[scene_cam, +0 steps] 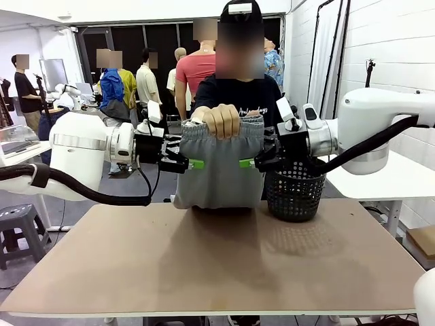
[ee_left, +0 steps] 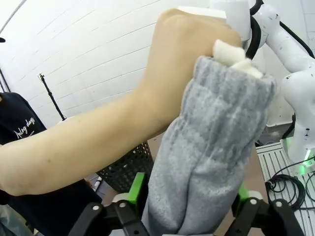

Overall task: Fold the training pants.
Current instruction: Grab both ends of the Training pants handed by a person.

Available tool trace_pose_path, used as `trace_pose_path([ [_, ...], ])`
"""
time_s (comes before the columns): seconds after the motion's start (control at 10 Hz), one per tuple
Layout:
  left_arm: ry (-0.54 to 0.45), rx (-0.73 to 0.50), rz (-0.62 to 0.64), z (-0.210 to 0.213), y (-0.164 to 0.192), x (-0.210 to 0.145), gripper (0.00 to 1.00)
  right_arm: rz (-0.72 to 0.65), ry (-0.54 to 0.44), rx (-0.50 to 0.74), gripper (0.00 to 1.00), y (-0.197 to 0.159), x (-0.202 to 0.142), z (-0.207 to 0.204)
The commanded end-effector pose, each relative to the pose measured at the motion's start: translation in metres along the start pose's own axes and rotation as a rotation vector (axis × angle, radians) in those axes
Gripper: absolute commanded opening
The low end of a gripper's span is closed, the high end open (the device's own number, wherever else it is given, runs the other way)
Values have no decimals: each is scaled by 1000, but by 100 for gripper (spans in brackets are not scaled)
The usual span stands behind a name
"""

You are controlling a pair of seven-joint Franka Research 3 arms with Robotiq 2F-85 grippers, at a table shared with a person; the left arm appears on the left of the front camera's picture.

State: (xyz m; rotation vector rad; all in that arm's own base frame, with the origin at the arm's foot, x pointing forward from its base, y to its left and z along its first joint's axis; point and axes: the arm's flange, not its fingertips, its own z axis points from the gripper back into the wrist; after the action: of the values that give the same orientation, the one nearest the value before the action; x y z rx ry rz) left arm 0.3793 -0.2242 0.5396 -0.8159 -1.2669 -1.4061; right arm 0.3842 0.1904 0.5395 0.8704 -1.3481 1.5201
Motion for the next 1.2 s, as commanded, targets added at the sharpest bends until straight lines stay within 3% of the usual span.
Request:
trace_pose_path([
  [0.0,-28,8,2,0,6,-1,49,-46,9,20,40,-7,0,-9],
  [0.2,-34,21,11,3,8,-3,10,-79,31,20,0,-9,0,-11],
  [0.3,-37,27,15,4,9,-3,0,-88,39,19,0,-10,0,-12],
  [0.9,-72,37,58,10,20,-9,0,-136,82,-1,0,-22,2,-19],
  [1.0,-19,20,29,7,8,-7,0,-122,173,10,0,-31,4,-25],
  [1.1,-19,20,29,7,8,-7,0,-117,60,3,0,-9,-3,-10],
])
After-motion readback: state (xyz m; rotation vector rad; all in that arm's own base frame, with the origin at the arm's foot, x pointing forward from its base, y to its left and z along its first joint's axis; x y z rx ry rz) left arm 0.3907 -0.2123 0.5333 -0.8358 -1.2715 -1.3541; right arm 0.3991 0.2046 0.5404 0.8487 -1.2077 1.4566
